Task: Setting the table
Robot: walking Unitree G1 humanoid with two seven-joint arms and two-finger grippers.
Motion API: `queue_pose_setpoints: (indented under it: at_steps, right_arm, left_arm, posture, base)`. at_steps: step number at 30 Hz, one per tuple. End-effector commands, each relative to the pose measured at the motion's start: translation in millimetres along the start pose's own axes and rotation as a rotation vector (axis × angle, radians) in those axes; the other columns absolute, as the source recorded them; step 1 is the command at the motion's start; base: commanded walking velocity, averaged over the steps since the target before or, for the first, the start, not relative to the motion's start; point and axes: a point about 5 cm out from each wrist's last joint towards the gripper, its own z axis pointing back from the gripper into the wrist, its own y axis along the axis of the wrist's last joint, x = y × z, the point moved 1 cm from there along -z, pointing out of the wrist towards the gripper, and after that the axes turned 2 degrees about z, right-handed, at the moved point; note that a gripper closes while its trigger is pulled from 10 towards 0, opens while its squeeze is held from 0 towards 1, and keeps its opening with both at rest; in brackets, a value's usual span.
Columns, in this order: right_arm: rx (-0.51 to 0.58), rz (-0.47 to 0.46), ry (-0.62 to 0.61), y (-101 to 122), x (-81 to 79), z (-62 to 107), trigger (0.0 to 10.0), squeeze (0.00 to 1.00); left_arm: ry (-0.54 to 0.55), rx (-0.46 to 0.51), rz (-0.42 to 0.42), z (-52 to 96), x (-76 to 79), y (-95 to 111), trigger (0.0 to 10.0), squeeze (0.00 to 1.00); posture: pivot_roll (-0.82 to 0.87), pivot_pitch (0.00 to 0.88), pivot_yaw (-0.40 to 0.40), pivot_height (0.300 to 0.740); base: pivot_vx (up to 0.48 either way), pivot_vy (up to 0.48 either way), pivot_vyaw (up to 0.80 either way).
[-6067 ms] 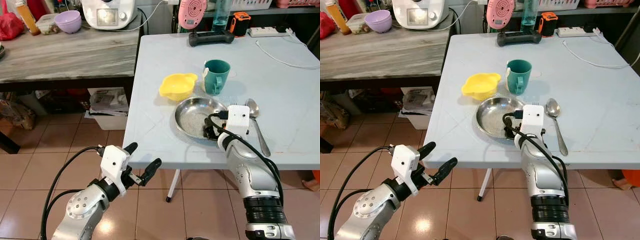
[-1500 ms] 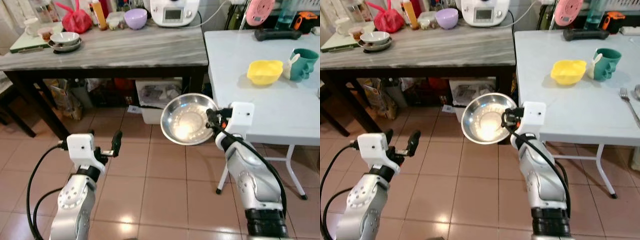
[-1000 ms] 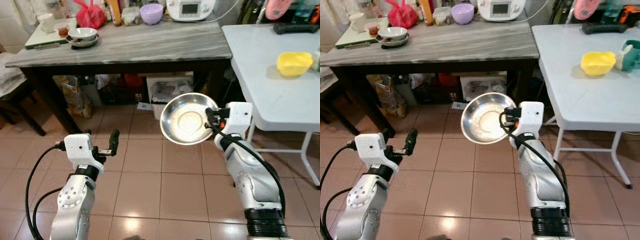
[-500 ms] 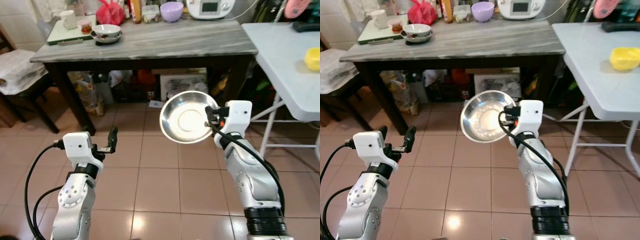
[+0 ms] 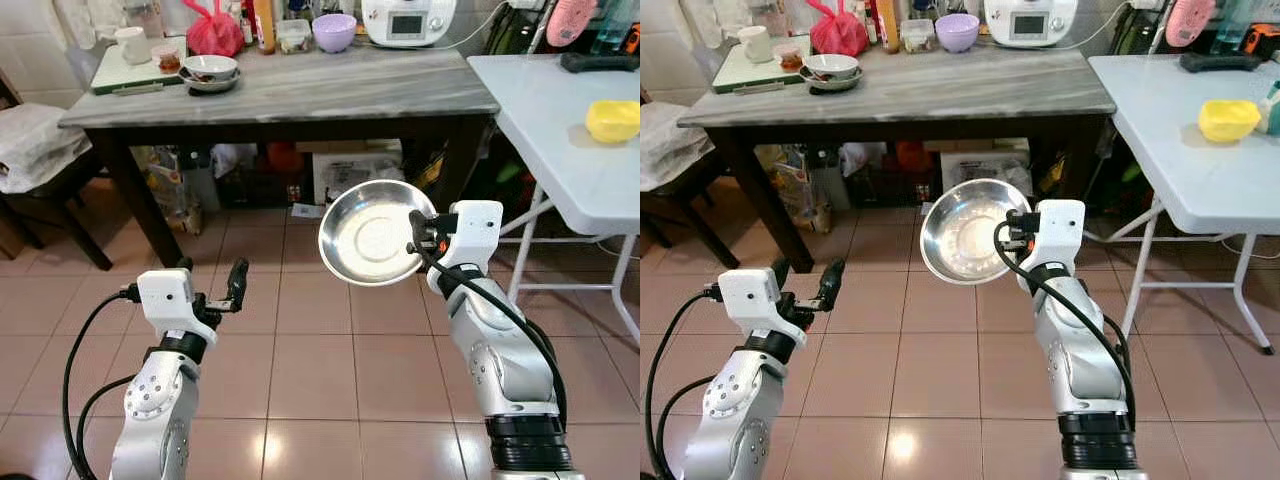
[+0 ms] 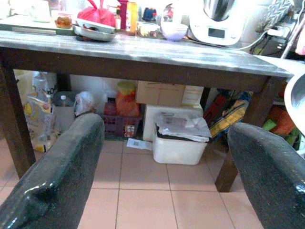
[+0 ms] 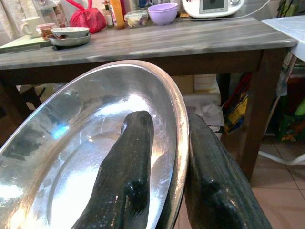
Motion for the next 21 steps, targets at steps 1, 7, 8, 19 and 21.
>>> queue_pose_setpoints:
  at_steps: [1,7,8,19,21]
  right_arm:
    - [0.023,-0.001,0.011,5.5,-3.8,-2.3,10.0,0.00]
    - [0.021,0.000,0.015,3.4,-5.2,-1.5,10.0,0.00]
    - [0.021,0.001,0.015,3.4,-5.3,-1.5,10.0,0.00]
    - [0.032,0.024,0.035,3.5,-8.4,-2.2,10.0,0.00]
    - [0.031,0.020,0.034,3.1,-8.5,-2.5,10.0,0.00]
  left_arm:
    - [0.005,0.001,-0.009,0.1,-3.4,2.0,10.0,0.00]
    - [-0.010,-0.009,-0.003,1.2,0.2,-0.7,10.0,0.00]
    - [-0.017,-0.012,-0.003,1.4,1.8,-1.7,10.0,0.00]
    - [-0.029,-0.016,-0.006,2.1,4.5,-3.1,10.0,0.00]
    - [-0.030,-0.017,-0.006,2.4,4.5,-3.2,10.0,0.00]
  posture:
    - [-0.10,0.070,0.056,0.740]
    - [-0.10,0.075,0.061,0.740]
    - [-0.10,0.075,0.061,0.740]
    - [-0.10,0.069,0.057,0.740]
    - [-0.10,0.067,0.055,0.740]
  base:
    - [0.480,0.000,0.00]
    - [0.480,0.000,0.00]
    - [0.480,0.000,0.00]
    - [0.480,0.000,0.00]
    - [0.480,0.000,0.00]
